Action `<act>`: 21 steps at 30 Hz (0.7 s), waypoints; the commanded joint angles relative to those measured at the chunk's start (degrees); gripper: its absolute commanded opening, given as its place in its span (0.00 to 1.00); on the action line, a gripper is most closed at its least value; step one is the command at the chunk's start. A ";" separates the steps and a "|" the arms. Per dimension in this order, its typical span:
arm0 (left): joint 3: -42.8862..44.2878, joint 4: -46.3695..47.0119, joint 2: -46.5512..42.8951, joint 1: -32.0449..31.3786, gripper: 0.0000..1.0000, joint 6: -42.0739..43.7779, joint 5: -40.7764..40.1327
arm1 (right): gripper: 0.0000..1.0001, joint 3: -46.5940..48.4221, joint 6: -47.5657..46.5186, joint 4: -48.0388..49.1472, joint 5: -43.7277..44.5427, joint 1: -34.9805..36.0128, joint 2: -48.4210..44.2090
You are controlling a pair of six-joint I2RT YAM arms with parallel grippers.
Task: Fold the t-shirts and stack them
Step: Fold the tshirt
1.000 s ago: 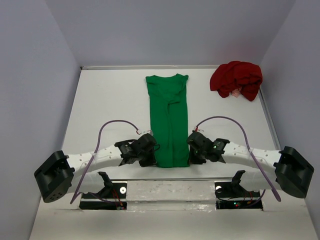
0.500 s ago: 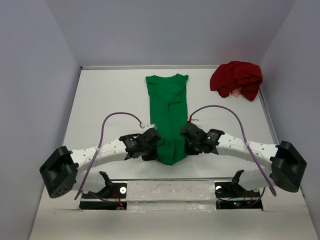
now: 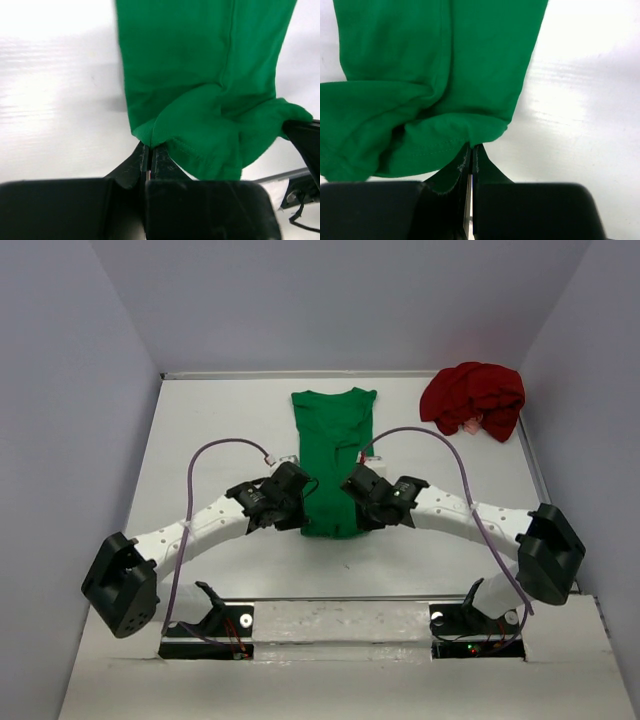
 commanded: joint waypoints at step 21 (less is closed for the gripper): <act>17.27 1.63 17.75 12.86 0.00 15.72 7.35 | 0.00 21.99 -20.48 -0.53 -0.77 -15.39 16.67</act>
